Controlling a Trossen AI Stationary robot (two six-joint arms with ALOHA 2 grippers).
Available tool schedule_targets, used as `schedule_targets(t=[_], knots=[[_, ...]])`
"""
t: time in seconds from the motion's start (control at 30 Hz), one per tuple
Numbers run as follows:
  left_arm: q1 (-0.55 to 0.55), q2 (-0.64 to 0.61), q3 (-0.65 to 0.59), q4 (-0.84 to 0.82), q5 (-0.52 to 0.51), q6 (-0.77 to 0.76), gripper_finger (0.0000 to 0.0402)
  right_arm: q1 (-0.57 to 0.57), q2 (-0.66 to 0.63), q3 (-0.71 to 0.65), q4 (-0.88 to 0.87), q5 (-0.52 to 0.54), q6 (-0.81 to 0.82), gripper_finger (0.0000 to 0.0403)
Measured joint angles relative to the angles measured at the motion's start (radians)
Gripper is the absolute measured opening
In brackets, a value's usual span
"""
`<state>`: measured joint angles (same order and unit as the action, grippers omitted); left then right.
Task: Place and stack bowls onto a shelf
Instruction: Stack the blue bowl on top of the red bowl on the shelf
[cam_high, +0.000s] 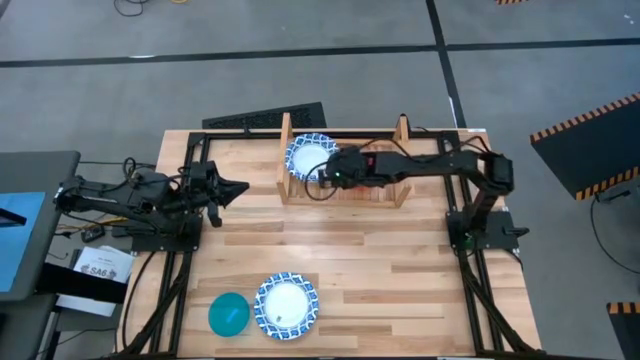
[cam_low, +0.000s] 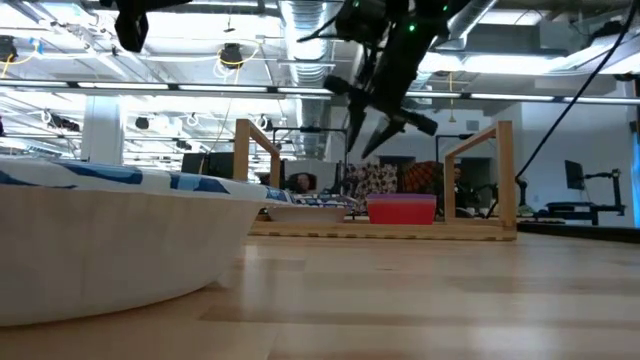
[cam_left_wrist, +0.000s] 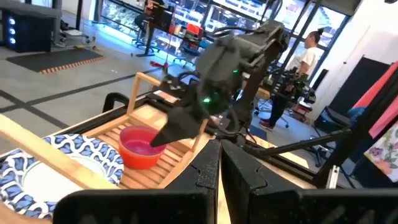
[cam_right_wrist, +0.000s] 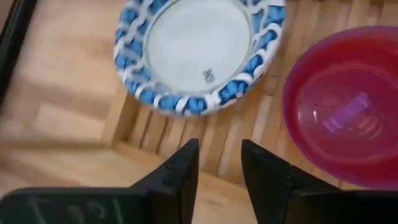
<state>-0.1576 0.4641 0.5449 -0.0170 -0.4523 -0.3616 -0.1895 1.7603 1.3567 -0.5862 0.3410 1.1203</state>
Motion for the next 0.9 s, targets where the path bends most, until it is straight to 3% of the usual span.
schedule_targets(t=[0.23, 0.43, 0.57, 0.77, 0.9], knots=[[0.0, 0.0, 0.0, -0.007, 0.0, 0.01, 0.0, 0.132, -0.016, -0.002, -0.042, -0.001, -0.201, 0.002], [0.0, 0.0, 0.0, -0.038, 0.024, 0.0, 0.0, 0.327, -0.032, 0.0, -0.049, -0.033, -0.293, 0.0031], [0.0, 0.0, 0.0, -0.037, 0.048, 0.006, 0.0, 0.456, -0.046, -0.03, -0.058, -0.03, -0.279, 0.0016], [0.0, 0.007, -0.024, 0.012, 0.063, 0.001, 0.0, 0.622, -0.156, -0.248, 0.026, -0.017, -0.073, 0.0017], [0.0, 0.02, -0.121, 0.224, 0.1, -0.018, 0.0, 0.723, -0.274, -0.416, 0.248, 0.112, 0.069, 0.002]])
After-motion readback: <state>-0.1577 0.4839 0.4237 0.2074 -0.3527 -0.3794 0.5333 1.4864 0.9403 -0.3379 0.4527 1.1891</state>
